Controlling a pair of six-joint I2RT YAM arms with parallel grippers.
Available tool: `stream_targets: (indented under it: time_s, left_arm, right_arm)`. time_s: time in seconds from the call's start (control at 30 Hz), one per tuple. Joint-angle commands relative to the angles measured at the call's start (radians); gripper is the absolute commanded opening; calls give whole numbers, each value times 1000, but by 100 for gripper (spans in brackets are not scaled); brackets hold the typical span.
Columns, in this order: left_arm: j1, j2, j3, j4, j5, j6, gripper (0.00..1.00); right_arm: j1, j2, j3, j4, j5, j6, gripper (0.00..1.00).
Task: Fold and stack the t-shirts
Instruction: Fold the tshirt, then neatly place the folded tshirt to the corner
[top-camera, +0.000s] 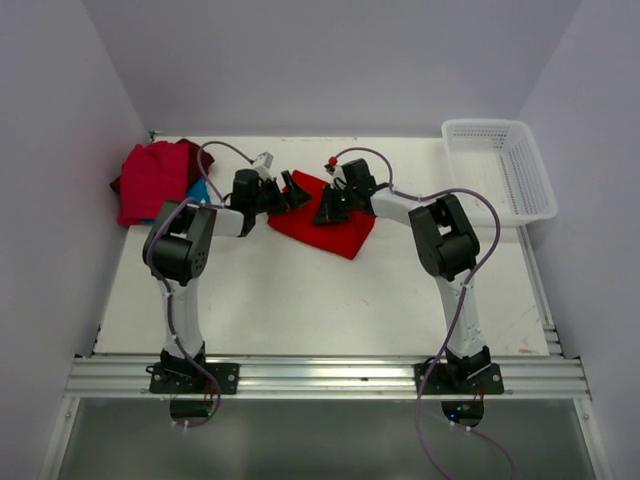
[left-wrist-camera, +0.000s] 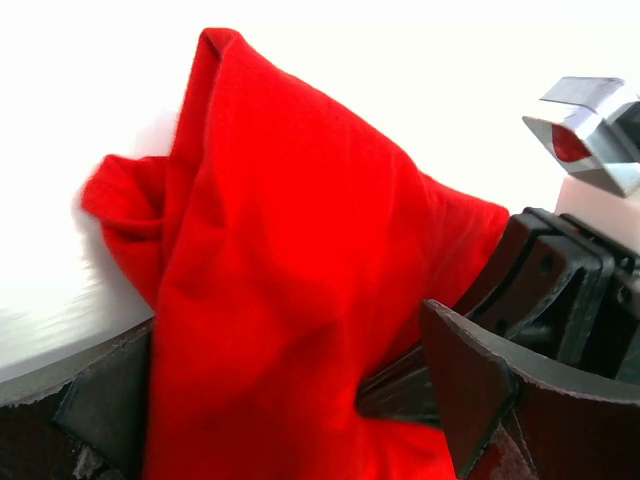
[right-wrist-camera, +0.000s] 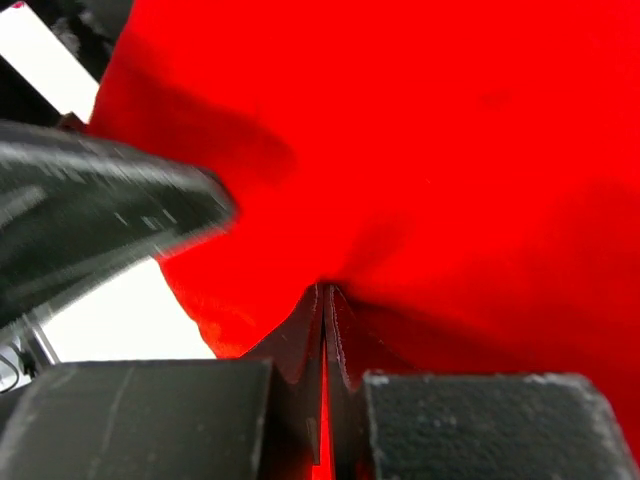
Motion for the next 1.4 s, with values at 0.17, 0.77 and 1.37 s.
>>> stream_targets:
  time_s: [0.17, 0.77, 1.37]
  left_arm:
    - [-75, 146, 34, -82, 153, -74, 76]
    - [-75, 1, 2, -53, 179, -55, 0]
    - [178, -289, 121, -312, -57, -8, 0]
  right_arm:
    - [-1, -41, -42, -30, 25, -14, 0]
    - [-1, -301, -129, -75, 74, -104, 0]
    - [0, -881, -525, -123, 176, -80, 21]
